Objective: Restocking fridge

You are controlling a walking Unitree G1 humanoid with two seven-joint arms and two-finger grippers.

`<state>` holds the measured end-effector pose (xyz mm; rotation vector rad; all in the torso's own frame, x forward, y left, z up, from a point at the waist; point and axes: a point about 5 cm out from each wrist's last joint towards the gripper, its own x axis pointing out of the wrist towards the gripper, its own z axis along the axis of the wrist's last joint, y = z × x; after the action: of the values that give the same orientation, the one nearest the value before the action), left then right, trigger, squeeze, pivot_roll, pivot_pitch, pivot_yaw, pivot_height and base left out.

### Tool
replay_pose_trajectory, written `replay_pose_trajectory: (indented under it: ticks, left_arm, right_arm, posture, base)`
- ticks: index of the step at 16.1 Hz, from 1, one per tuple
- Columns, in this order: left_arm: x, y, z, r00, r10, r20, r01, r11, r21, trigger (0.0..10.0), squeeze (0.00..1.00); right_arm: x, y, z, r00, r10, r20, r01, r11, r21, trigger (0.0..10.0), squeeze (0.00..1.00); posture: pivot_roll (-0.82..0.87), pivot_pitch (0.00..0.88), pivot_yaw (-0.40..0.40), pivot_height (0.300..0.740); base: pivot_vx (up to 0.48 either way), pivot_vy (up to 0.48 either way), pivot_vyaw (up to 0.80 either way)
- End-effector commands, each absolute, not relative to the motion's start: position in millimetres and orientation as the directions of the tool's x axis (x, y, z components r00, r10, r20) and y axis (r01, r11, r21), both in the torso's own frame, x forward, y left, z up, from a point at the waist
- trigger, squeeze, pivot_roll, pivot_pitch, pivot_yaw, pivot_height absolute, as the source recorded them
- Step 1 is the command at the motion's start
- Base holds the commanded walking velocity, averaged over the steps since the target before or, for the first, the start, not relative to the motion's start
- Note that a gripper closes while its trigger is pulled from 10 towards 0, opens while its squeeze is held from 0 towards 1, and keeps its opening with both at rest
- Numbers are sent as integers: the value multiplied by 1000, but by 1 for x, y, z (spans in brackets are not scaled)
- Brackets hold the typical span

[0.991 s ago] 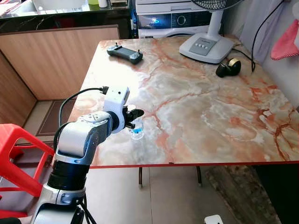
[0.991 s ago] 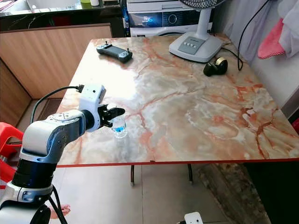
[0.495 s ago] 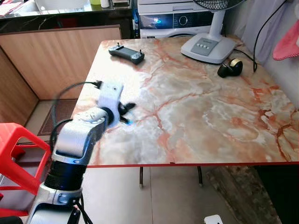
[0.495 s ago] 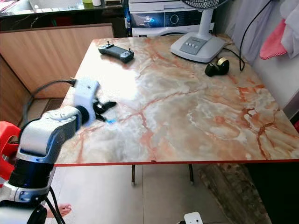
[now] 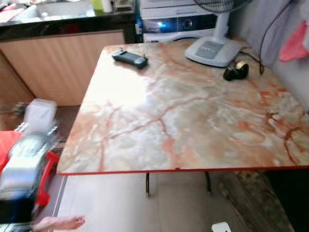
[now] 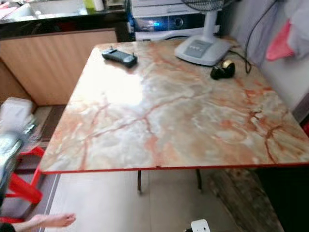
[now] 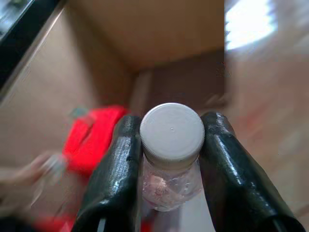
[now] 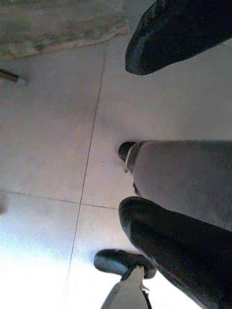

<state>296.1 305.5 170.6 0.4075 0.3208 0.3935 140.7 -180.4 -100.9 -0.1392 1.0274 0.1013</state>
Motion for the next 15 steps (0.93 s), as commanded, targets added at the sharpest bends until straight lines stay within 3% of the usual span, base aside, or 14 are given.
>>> replay_pose_trajectory:
  ticks: [1,5,7,9,12,15]
  left_arm:
    - [283,325,159,832,517,-202,-390,804,450,10000,0]
    - [252,330,113,797,564,-215,-430,781,453,10000,0]
    - [225,294,36,830,376,-412,-173,876,451,10000,0]
    - [211,278,6,807,306,-505,-105,916,386,10000,0]
    - [189,235,-44,746,98,-659,178,924,339,10000,0]
    - [176,230,-65,691,91,-717,208,925,318,10000,0]
  right_arm:
    - [134,-178,-104,492,23,-870,-153,986,-61,10000,0]
    - [135,-179,-103,494,18,-870,-146,987,-62,10000,0]
    - [135,-180,-103,492,15,-870,-145,987,-65,10000,0]
    - [135,-180,-103,493,15,-870,-144,988,-65,10000,0]
    - [136,-180,-103,495,12,-869,-140,988,-66,10000,0]
    - [136,-181,-103,496,9,-868,-135,989,-67,10000,0]
  posture:
    - [12,37,76,740]
    - [7,47,74,740]
    - [13,52,72,740]
    - [5,58,70,740]
    - [-4,60,69,740]
    - [3,59,61,740]
  base:
    - [0,0,0]
    - [0,0,0]
    - [0,0,0]
    - [0,0,0]
    - [0,0,0]
    - [0,0,0]
